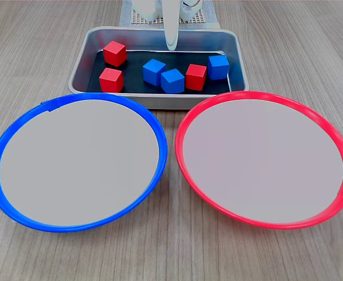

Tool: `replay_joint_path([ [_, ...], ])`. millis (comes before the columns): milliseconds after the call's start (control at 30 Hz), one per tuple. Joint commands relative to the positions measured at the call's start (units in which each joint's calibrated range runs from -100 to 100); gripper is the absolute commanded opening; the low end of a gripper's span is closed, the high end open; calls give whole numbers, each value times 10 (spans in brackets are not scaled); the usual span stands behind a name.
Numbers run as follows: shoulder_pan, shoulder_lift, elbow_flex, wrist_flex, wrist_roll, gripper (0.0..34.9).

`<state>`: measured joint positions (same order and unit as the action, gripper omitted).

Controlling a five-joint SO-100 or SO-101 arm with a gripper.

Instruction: Move six blocks from tray to matching dishes

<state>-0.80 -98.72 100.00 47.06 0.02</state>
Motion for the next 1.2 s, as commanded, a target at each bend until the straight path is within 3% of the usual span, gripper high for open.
replay_joint_path([
  [0, 0, -3, 0, 3, -3, 3],
  [100, 0, -3, 0, 3, -3, 28],
  [133, -1, -2, 0, 3, -4, 3],
  [200, -34, 48, -23, -27, -19, 2],
  [367, -71, 338, -280, 62, -57, 11],
  [433, -83, 412, -340, 97, -63, 45],
  [467, -92, 477, -388, 127, -68, 88],
  [533, -102, 542, -433, 151, -74, 130],
  [567, -105, 584, -458, 162, -78, 168],
  [667, -105, 643, -481, 160, -83, 207],
  [833, -105, 724, -492, 141, -76, 222],
  [1067, -116, 797, -511, 114, -63, 213],
  [1167, -120, 825, -532, 112, -61, 179],
])
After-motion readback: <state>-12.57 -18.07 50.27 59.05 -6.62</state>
